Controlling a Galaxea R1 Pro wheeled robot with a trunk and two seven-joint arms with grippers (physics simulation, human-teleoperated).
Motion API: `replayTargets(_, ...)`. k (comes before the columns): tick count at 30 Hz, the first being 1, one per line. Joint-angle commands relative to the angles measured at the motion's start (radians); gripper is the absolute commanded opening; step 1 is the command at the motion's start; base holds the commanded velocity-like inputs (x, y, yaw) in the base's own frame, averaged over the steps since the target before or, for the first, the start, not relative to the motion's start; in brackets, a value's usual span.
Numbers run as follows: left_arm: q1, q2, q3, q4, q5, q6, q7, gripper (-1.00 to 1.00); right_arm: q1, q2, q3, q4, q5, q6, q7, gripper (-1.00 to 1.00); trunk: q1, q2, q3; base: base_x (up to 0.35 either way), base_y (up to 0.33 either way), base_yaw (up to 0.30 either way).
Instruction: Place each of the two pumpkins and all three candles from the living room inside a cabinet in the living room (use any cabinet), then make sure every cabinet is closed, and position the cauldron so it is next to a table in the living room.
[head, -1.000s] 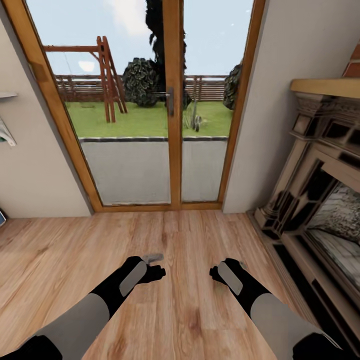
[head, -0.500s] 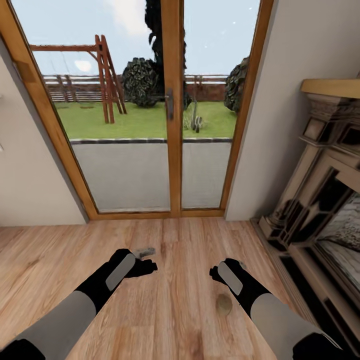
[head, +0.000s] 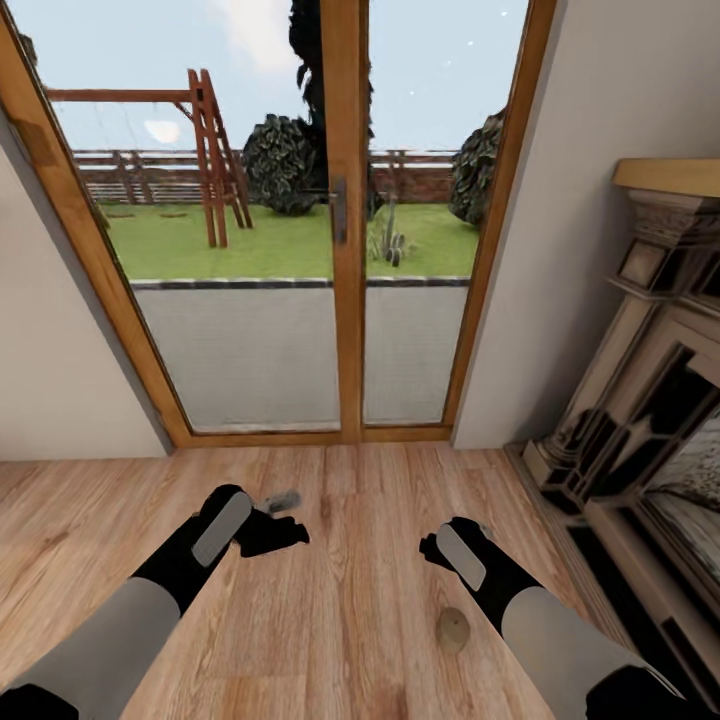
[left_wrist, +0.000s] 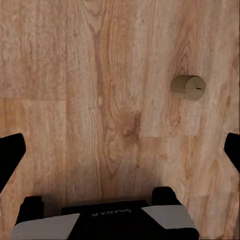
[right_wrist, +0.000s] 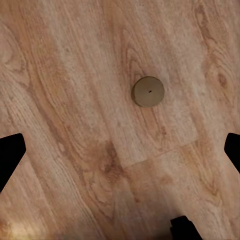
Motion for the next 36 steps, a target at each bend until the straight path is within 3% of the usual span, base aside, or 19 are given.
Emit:
replayTargets(1,-0.001,0.003,0.010,-0.016,0.032,0.013,0.011,1.00,-0.001,-0.001,0.005,-0.001,-0.008,0.005,-0.008,1.00,0.000,-0.001,-0.001,0.004,0.000,0.000)
replayTargets(4,-0.001,0.006,0.035,-0.044,0.082,0.029,0.013,1.00,-0.001,-0.003,0.004,-0.001,-0.009,0.025,-0.009,1.00,0.000,-0.001,-0.001,0.001,0.000,0.000)
replayTargets(7,-0.001,0.007,0.041,-0.049,0.095,0.032,0.013,1.00,-0.001,-0.004,0.004,-0.001,-0.009,0.032,-0.009,1.00,0.000,-0.001,-0.001,0.000,0.000,0.000)
replayTargets(13,-0.001,0.006,0.045,-0.051,0.104,0.033,0.013,1.00,-0.001,-0.007,0.004,-0.002,-0.008,0.047,-0.006,1.00,0.023,-0.043,-0.020,0.000,0.000,0.000)
replayTargets(16,-0.001,0.007,0.046,-0.051,0.125,0.034,0.012,1.00,-0.001,-0.008,0.004,-0.003,-0.008,0.048,-0.003,1.00,0.035,-0.064,-0.029,0.000,0.000,0.000)
replayTargets(19,-0.002,0.027,0.046,-0.050,0.206,0.034,0.010,1.00,-0.001,-0.009,0.003,-0.004,-0.008,0.050,-0.002,1.00,0.046,-0.085,-0.039,0.000,0.000,0.000)
replayTargets(23,-0.002,0.093,0.044,-0.051,0.361,0.035,0.007,1.00,-0.001,-0.009,0.003,-0.005,-0.006,0.050,-0.004,1.00,0.061,-0.113,-0.051,0.000,0.000,0.000)
replayTargets(24,-0.002,0.119,0.042,-0.051,0.416,0.035,0.006,1.00,-0.001,-0.009,0.003,-0.006,-0.006,0.050,-0.003,1.00,0.065,-0.120,-0.054,0.000,0.000,0.000)
replayTargets(26,-0.002,0.142,0.040,-0.052,0.473,0.035,0.005,1.00,-0.001,-0.009,0.004,-0.007,-0.006,0.050,-0.002,1.00,0.073,-0.134,-0.061,0.000,0.000,0.000)
replayTargets(29,-0.002,0.158,0.039,-0.051,0.522,0.035,0.003,1.00,-0.001,-0.008,0.004,-0.007,-0.006,0.049,0.000,1.00,0.084,-0.155,-0.070,0.000,0.000,0.000)
replayTargets(36,-0.002,0.166,0.042,-0.046,0.576,0.036,0.001,1.00,-0.001,-0.009,0.003,-0.006,-0.006,0.050,0.003,1.00,0.111,-0.204,-0.092,0.000,0.000,0.000)
